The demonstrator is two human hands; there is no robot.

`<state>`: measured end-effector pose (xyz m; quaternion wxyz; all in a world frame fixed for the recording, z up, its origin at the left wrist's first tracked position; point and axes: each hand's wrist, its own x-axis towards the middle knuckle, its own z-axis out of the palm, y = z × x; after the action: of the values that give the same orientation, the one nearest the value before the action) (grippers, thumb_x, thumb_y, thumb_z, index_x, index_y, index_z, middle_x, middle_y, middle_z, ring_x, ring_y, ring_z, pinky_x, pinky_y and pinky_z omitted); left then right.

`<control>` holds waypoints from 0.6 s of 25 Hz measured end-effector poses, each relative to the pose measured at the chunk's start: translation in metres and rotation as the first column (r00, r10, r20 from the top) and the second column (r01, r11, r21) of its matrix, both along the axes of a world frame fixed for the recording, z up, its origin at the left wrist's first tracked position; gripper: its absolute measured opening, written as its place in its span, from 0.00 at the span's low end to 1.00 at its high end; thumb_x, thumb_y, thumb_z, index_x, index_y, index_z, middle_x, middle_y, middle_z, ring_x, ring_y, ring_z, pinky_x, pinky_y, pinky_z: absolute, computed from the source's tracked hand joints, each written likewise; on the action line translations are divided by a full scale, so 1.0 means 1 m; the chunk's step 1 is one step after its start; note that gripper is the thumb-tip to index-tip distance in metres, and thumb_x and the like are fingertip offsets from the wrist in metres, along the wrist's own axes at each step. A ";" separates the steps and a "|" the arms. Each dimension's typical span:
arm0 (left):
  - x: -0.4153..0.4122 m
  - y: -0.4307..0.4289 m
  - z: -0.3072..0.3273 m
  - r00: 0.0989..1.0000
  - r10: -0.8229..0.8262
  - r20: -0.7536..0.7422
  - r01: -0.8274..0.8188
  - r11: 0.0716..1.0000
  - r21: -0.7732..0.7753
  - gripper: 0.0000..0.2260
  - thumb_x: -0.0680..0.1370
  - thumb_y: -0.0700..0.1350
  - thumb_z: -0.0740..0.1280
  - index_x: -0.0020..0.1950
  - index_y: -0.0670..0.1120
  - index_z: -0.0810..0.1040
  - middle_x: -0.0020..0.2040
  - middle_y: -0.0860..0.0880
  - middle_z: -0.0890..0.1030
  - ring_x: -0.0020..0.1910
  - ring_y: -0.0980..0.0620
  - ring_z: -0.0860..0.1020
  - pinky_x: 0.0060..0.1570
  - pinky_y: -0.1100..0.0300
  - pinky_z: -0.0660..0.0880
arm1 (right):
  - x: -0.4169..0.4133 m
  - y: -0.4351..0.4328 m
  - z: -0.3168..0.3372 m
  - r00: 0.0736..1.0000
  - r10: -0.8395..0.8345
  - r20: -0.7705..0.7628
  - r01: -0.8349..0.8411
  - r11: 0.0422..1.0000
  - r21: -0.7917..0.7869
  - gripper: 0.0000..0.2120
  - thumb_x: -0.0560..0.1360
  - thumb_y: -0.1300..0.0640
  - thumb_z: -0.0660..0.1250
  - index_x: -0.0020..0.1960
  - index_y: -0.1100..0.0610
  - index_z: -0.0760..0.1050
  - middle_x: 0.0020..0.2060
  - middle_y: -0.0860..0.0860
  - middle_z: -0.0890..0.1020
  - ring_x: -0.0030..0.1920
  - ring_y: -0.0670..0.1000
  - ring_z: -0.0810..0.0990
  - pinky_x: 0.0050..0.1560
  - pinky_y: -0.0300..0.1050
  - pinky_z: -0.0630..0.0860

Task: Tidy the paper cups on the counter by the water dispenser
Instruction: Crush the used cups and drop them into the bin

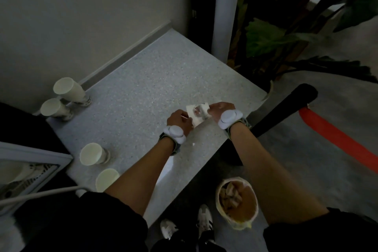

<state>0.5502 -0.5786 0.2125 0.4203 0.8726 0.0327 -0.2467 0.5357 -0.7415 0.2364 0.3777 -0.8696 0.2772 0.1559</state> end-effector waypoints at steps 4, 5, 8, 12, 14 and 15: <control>-0.036 -0.008 0.008 0.999 -0.048 0.010 0.048 0.998 -0.035 0.03 0.76 0.42 0.67 0.48 0.44 0.77 0.47 0.39 0.85 0.45 0.41 0.84 0.48 0.44 0.82 | -0.047 -0.013 0.011 0.987 -0.152 0.057 0.149 0.987 0.063 0.19 0.83 0.56 0.52 0.66 0.61 0.75 0.65 0.58 0.77 0.64 0.59 0.76 0.69 0.52 0.70; -0.048 -0.012 0.010 0.998 -0.068 0.016 0.068 0.997 -0.035 0.02 0.75 0.42 0.67 0.47 0.45 0.77 0.46 0.40 0.85 0.44 0.42 0.84 0.47 0.44 0.82 | -0.061 -0.017 0.009 0.983 -0.175 0.053 0.168 0.980 0.110 0.18 0.83 0.57 0.52 0.67 0.62 0.74 0.65 0.58 0.77 0.65 0.59 0.75 0.69 0.52 0.70; -0.080 -0.022 0.011 0.990 -0.142 -0.007 0.142 0.989 -0.031 0.02 0.75 0.43 0.68 0.45 0.45 0.77 0.44 0.40 0.85 0.43 0.42 0.85 0.48 0.45 0.82 | -0.103 -0.023 0.000 0.941 -0.337 0.021 0.326 0.923 0.205 0.15 0.78 0.58 0.64 0.63 0.61 0.77 0.63 0.58 0.79 0.63 0.58 0.77 0.64 0.44 0.73; -0.124 -0.038 0.006 0.970 -0.240 -0.049 0.241 0.970 0.035 0.08 0.73 0.46 0.70 0.48 0.42 0.79 0.44 0.42 0.86 0.45 0.43 0.84 0.50 0.48 0.81 | -0.159 -0.038 -0.019 0.867 -0.495 -0.053 0.492 0.835 0.245 0.15 0.73 0.58 0.71 0.59 0.60 0.81 0.60 0.58 0.82 0.60 0.59 0.79 0.64 0.47 0.74; -0.145 -0.045 0.000 0.948 -0.312 -0.066 0.316 0.946 0.068 0.09 0.74 0.47 0.70 0.49 0.43 0.80 0.45 0.43 0.86 0.46 0.44 0.84 0.50 0.50 0.81 | -0.187 -0.042 -0.022 0.831 -0.544 -0.116 0.552 0.780 0.295 0.13 0.73 0.60 0.71 0.57 0.61 0.81 0.57 0.60 0.83 0.59 0.61 0.80 0.63 0.52 0.76; -0.154 -0.049 -0.003 0.935 -0.347 -0.074 0.353 0.932 0.081 0.10 0.74 0.48 0.70 0.51 0.43 0.80 0.46 0.43 0.86 0.47 0.44 0.84 0.51 0.51 0.81 | -0.201 -0.046 -0.025 0.815 -0.564 -0.132 0.575 0.760 0.304 0.12 0.73 0.61 0.70 0.56 0.61 0.81 0.56 0.61 0.83 0.58 0.61 0.81 0.63 0.53 0.77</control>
<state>0.3963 -0.6275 0.2092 0.3276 0.8755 -0.0996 -0.3411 0.3351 -0.7873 0.2113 0.5425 -0.6656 0.5042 0.0922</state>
